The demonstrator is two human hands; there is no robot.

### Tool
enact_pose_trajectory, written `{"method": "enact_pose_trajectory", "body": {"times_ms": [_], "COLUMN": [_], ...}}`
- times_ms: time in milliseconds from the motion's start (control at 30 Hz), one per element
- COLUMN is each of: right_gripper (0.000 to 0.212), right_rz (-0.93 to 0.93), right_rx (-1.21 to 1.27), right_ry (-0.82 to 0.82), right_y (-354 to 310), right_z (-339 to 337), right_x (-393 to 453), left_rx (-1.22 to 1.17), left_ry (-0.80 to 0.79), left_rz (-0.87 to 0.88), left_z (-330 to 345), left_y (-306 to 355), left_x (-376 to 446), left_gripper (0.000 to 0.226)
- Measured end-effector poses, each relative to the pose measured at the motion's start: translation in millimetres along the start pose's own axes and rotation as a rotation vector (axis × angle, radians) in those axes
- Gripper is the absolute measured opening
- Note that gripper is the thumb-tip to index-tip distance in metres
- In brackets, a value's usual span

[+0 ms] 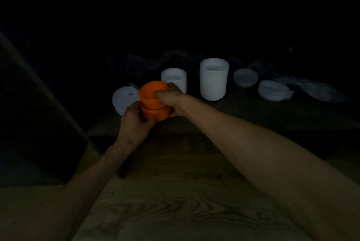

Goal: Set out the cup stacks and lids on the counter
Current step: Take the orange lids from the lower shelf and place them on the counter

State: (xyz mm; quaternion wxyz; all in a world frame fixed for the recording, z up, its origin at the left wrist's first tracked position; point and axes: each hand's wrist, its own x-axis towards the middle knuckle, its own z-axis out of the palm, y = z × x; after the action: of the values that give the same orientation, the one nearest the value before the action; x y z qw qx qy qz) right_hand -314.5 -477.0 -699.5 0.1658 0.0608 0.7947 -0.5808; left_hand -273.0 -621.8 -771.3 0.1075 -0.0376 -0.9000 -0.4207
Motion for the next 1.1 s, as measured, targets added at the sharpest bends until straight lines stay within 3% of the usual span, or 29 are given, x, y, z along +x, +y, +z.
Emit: {"method": "enact_pose_trajectory", "body": {"times_ms": [233,367,433,567,733,900,1100], "right_gripper": [0.066,0.060,0.058,0.051,0.056,0.057,0.055], "right_rz": [0.068,0.122,0.142,0.237,0.304,0.277,0.153], "right_rx": [0.163,0.220,0.227,0.213,0.214,0.210,0.256], "right_ry": [0.015,0.151,0.249,0.449,0.723,0.915,0.939], "right_y": [9,9,7,-1,-41,-122,-237], "right_z": [-49,-113,-153,-250,-391,-531,-662], "right_x": [-31,-84,-127,-246,-392,-483,-516], "left_rx": [-0.039,-0.104,-0.108,-0.095,-0.079,-0.137,-0.177], "left_ry": [-0.094,-0.233,-0.324,-0.553,-0.731,-0.748,-0.656], "left_rz": [0.040,0.020,0.008,0.054,0.257,0.374,0.503], "left_z": [13,35,49,81,107,97,80], "left_y": [42,116,164,304,526,729,893], "left_x": [4,-6,-18,-52,-86,-82,-23], "left_gripper": [0.068,0.060,0.068,0.091,0.078,0.089,0.100]}}
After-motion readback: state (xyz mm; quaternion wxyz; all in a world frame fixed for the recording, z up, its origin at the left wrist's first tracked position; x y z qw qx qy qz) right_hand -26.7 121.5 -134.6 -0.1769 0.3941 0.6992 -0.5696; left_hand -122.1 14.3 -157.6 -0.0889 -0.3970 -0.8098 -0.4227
